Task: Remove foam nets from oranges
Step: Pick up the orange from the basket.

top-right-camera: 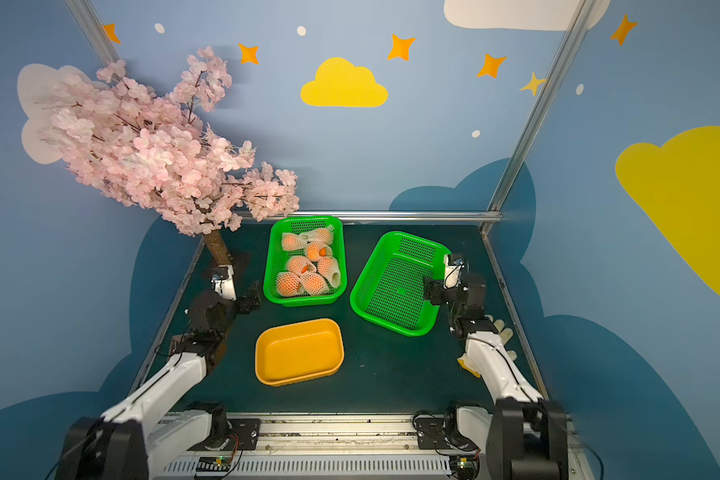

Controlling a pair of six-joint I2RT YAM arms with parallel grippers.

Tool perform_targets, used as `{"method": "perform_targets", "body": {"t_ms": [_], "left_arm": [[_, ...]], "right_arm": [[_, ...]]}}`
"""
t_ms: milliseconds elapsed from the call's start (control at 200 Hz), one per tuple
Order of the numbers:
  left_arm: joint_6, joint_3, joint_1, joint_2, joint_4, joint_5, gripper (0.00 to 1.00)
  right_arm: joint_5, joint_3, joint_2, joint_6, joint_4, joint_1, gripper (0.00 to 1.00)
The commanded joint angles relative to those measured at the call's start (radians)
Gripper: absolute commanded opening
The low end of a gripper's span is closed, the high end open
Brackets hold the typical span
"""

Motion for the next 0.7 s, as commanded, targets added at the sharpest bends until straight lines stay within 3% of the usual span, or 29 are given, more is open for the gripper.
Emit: {"method": "perform_targets", "body": {"t_ms": [0,50,110,205,335,471,571,696], "left_arm": [[-0.117,-0.020,-0.064,-0.245,-0.342,-0.041,1.00],[-0.177,-0.014,-0.101,-0.369,-0.426,-0.090,1.00],[-0.209,0.013,-0.115,-0.482,-0.522,-0.067,1.00],[-0.274,0.143,-0.120,-0.525,-0.733,-0.050,1.00],[-0.342,0.395,-0.121,-0.360,-0.996,-0.015,1.00],[-0.347,0.665,-0.133,-0.078,-1.166,0.085,1.00],[-0.347,0.771,-0.142,0.037,-1.180,0.154,1.00],[-0.353,0.783,-0.149,0.074,-1.111,0.301,1.00]], "right_arm": [[-0.044,-0.003,-0.155,0.110,-0.174,0.027,0.86],[-0.044,0.003,-0.218,0.137,-0.202,0.043,0.87],[-0.055,0.052,-0.264,0.162,-0.301,0.060,0.88],[-0.115,0.222,-0.223,0.190,-0.523,0.096,0.88],[-0.150,0.469,-0.036,0.217,-0.726,0.244,0.88],[-0.098,0.853,0.306,0.156,-0.985,0.443,0.88],[-0.104,1.153,0.554,0.144,-1.150,0.502,0.88],[-0.141,1.512,0.856,0.109,-1.346,0.533,0.88]]}}
